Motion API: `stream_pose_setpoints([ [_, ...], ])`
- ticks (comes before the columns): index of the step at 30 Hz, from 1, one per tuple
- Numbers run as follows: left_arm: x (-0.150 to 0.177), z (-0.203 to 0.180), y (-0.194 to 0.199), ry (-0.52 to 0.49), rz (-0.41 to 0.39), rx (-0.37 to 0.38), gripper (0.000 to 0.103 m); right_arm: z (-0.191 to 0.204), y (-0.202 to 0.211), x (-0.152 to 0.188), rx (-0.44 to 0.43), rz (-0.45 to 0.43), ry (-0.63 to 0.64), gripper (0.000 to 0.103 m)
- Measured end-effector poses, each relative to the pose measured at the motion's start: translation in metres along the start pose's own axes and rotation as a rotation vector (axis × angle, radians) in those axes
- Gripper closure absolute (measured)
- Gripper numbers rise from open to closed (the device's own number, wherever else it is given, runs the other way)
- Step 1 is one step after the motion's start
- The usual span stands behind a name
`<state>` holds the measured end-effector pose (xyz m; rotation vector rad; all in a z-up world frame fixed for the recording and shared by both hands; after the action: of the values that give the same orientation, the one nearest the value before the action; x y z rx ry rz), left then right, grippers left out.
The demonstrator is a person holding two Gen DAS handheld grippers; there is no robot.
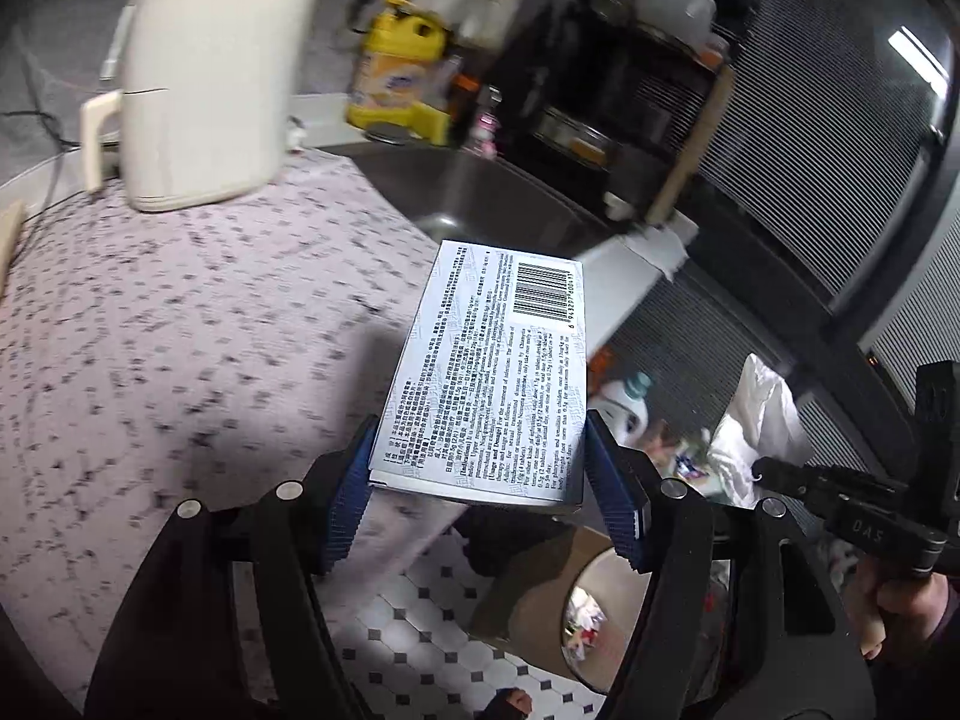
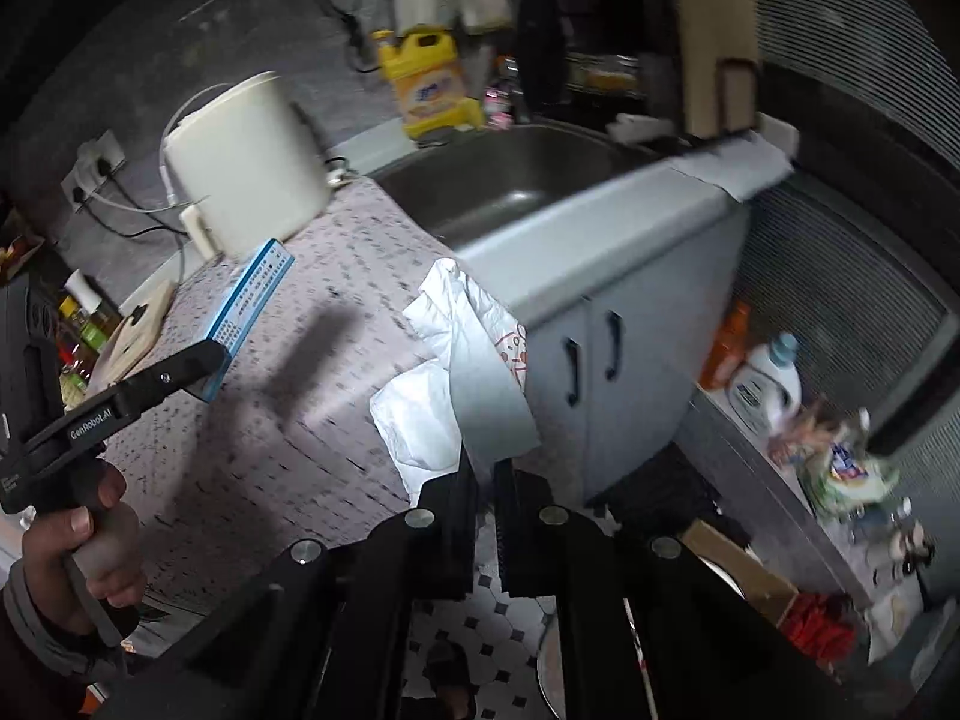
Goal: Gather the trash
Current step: 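Carry the box and tissue down over the white bucket bin, then open both tools to drop the box and tissue into the bin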
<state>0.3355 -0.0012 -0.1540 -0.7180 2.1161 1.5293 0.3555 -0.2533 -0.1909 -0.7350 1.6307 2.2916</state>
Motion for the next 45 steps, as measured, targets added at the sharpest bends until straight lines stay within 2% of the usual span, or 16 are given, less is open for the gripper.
stream_pose_setpoints([
  [4, 0.013, -0.044, -0.025, -0.072, 0.063, 0.06, 0.037, -0.039, 0.009, 0.028, 0.036, 0.004, -0.094, 0.097],
  [12, 0.046, -0.106, -0.07, -0.179, 0.181, 0.138, 0.037, -0.112, 0.015, 0.093, 0.093, 0.061, -0.259, 0.096],
  [18, 0.073, -0.133, -0.097, -0.219, 0.265, 0.163, 0.037, -0.144, 0.002, 0.135, 0.107, 0.127, -0.341, 0.096],
  [24, 0.097, -0.144, -0.119, -0.226, 0.336, 0.167, 0.037, -0.158, -0.018, 0.168, 0.105, 0.209, -0.404, 0.093],
  [25, 0.1, -0.145, -0.121, -0.225, 0.345, 0.168, 0.037, -0.161, -0.024, 0.176, 0.101, 0.231, -0.427, 0.089],
  [28, 0.106, -0.148, -0.127, -0.229, 0.365, 0.169, 0.037, -0.166, -0.029, 0.187, 0.131, 0.249, -0.456, 0.042],
  [35, 0.124, -0.154, -0.136, -0.259, 0.419, 0.174, 0.037, -0.177, -0.022, 0.197, 0.148, 0.239, -0.507, 0.042],
  [45, 0.158, -0.192, -0.158, -0.326, 0.509, 0.237, 0.036, -0.207, 0.032, 0.212, 0.214, 0.157, -0.599, 0.035],
])
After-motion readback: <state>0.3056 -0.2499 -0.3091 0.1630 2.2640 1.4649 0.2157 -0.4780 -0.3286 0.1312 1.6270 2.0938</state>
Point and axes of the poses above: each gripper's, at about its wrist camera, not at the fingertips, and y roughly against the way its jaws point, z to its left, x to its underside, the point moved 5 cm from there along -y, roughly the way its jaws point, and after that the axes turned 6 degrees about z, right-handed, at the moved point
